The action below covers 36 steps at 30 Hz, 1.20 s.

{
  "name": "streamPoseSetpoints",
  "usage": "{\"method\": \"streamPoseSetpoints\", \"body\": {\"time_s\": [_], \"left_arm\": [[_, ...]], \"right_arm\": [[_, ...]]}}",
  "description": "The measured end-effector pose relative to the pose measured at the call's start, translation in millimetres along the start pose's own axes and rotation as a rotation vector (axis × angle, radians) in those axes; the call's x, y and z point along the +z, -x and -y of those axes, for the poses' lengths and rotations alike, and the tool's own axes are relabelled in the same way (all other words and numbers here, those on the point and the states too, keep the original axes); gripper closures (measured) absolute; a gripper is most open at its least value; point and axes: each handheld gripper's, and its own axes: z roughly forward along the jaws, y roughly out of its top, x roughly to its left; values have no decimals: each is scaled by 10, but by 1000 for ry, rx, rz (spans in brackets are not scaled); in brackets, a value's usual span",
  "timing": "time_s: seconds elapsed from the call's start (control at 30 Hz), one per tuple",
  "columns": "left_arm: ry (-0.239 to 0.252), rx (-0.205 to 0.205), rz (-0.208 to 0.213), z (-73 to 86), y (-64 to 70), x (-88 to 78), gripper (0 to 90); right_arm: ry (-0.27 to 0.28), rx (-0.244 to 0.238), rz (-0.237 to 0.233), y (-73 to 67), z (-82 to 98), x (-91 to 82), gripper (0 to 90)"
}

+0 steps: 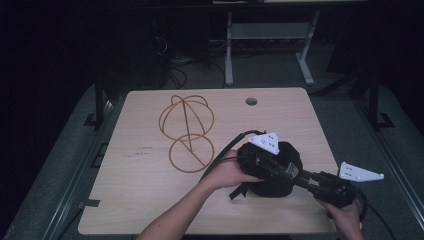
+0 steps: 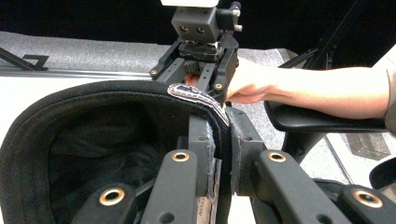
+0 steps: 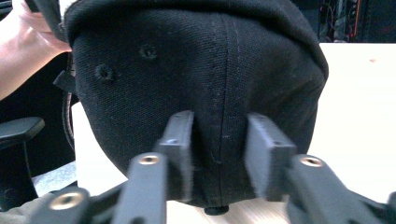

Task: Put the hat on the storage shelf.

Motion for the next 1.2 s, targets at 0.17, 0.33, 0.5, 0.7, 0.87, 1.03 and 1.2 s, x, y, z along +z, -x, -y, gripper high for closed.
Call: {"method": "streamPoseSetpoints", "body": {"time_s": [0.17, 0.33, 0.5, 0.7, 0.87, 1.03, 1.2], "left_arm": [[-8, 6, -3, 12, 22, -17, 813], [-21, 2, -26, 49, 34, -56, 805], [-59, 21, -133, 162, 102, -154, 694], [-79, 2, -207, 289, 141, -270, 553], [-101, 15, -252, 383, 215, -354, 507], [-109, -1, -283, 523, 248, -439, 474], [-107, -22, -295, 664, 271, -500, 447]], "right_arm": [[-12, -16, 1, -26, 3, 12, 828], [-14, -20, 15, -38, -8, 9, 856], [-26, -27, 40, -56, -33, -11, 866], [-37, -39, 63, -70, -57, -25, 867], [-51, -52, 84, -83, -104, -43, 868], [-62, -65, 106, -94, -186, -88, 869], [-80, -86, 131, -106, -294, -135, 870]]}}
